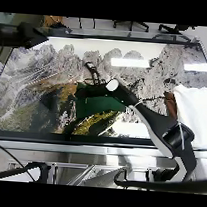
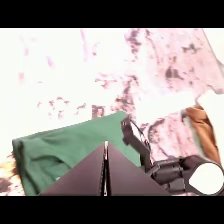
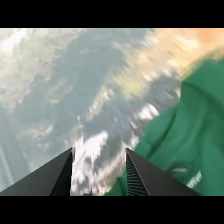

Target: Fold the shirts.

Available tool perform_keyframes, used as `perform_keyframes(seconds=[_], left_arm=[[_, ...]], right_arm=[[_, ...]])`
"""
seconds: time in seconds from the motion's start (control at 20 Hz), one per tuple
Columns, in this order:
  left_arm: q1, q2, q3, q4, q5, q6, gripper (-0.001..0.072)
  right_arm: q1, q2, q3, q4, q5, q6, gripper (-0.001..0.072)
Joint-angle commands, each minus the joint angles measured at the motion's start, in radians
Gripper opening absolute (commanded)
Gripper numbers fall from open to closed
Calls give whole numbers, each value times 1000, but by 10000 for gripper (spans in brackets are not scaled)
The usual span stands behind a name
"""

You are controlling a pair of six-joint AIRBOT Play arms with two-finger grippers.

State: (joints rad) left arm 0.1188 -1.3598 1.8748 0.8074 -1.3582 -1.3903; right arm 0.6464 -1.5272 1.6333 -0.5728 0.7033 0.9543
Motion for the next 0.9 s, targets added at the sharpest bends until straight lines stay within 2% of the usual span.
perform_keyframes(seconds=[0.0, 0.1, 0.2, 0.35, 0.45, 0.5, 0.55, 0.85], left_arm=[[39, 73, -87, 1, 7, 75, 20], [39, 76, -94, 1, 7, 82, 20], [39, 76, -94, 1, 8, 82, 20], [39, 76, -94, 1, -2, 82, 20], [39, 76, -94, 2, -8, 82, 20], [39, 76, -94, 2, -9, 84, 20], [39, 76, -94, 2, -10, 85, 20], [39, 74, -94, 3, -31, 89, 20]], right_arm=[[-19, 42, 18, -47, 12, -40, 363], [-138, 121, 18, -66, 117, -10, 385], [-278, 176, 18, -131, 231, 96, 525], [-475, 181, 13, -290, 430, 257, 526], [-574, 161, -17, -324, 488, 339, 529], [-605, 152, -39, -322, 494, 350, 557], [-628, 140, -72, -320, 494, 360, 665], [-567, 11, -175, -240, 490, 324, 666]])
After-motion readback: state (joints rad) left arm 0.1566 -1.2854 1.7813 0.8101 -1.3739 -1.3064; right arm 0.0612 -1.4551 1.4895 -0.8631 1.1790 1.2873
